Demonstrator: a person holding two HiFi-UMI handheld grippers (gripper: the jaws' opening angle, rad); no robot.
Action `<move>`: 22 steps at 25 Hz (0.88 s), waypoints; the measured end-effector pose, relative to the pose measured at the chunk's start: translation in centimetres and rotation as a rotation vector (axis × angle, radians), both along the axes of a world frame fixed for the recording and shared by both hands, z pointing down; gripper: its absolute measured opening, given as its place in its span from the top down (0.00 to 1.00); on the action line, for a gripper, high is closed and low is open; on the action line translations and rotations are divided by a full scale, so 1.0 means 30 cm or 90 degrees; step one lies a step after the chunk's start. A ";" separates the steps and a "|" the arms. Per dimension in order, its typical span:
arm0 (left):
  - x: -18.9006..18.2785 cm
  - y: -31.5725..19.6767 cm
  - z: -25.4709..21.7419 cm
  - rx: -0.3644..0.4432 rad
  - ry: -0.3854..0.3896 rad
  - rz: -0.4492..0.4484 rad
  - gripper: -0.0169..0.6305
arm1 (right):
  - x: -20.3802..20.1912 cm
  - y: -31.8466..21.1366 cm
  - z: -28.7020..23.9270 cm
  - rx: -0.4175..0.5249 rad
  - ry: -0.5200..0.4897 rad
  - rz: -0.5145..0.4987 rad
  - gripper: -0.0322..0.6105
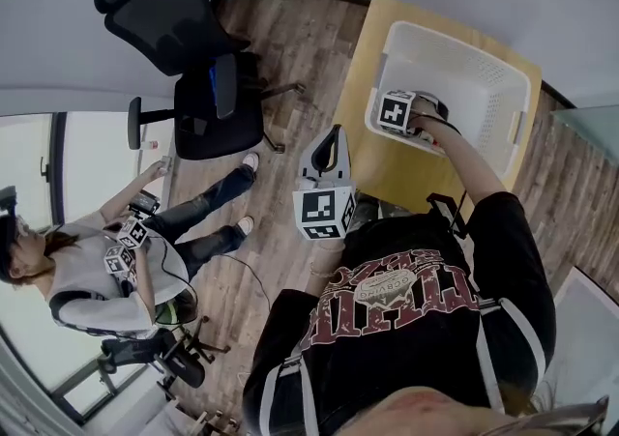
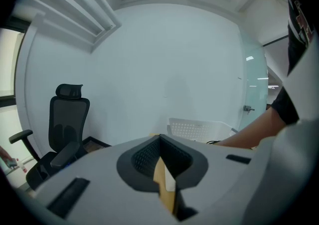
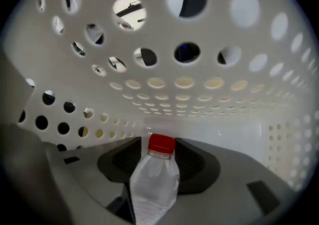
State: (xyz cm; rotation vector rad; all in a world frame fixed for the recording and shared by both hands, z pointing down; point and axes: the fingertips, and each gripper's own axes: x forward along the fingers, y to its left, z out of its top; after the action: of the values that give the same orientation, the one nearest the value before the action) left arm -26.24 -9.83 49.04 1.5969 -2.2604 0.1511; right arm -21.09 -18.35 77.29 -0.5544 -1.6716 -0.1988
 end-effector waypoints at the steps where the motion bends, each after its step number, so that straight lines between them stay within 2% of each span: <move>1: 0.001 0.003 -0.002 0.001 0.000 -0.003 0.93 | -0.002 0.005 0.005 0.000 -0.001 -0.006 0.62; 7: -0.019 0.032 -0.006 0.001 0.002 -0.022 0.93 | -0.014 -0.022 -0.009 0.006 -0.011 0.013 0.66; 10: -0.016 0.035 -0.010 0.003 0.001 -0.020 0.93 | 0.004 -0.012 -0.026 -0.035 -0.014 0.042 0.68; 14: -0.015 0.021 -0.008 0.008 0.007 -0.009 0.93 | 0.019 -0.079 -0.048 0.001 -0.044 0.056 0.68; 22: 0.017 -0.025 -0.017 0.017 0.009 0.029 0.93 | 0.031 -0.159 -0.199 -0.055 -0.128 0.140 0.69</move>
State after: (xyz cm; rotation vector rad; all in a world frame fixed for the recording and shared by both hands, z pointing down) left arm -25.71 -10.58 48.54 1.6580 -2.2262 0.1217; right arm -20.16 -23.12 71.33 -0.4211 -1.9295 -0.0225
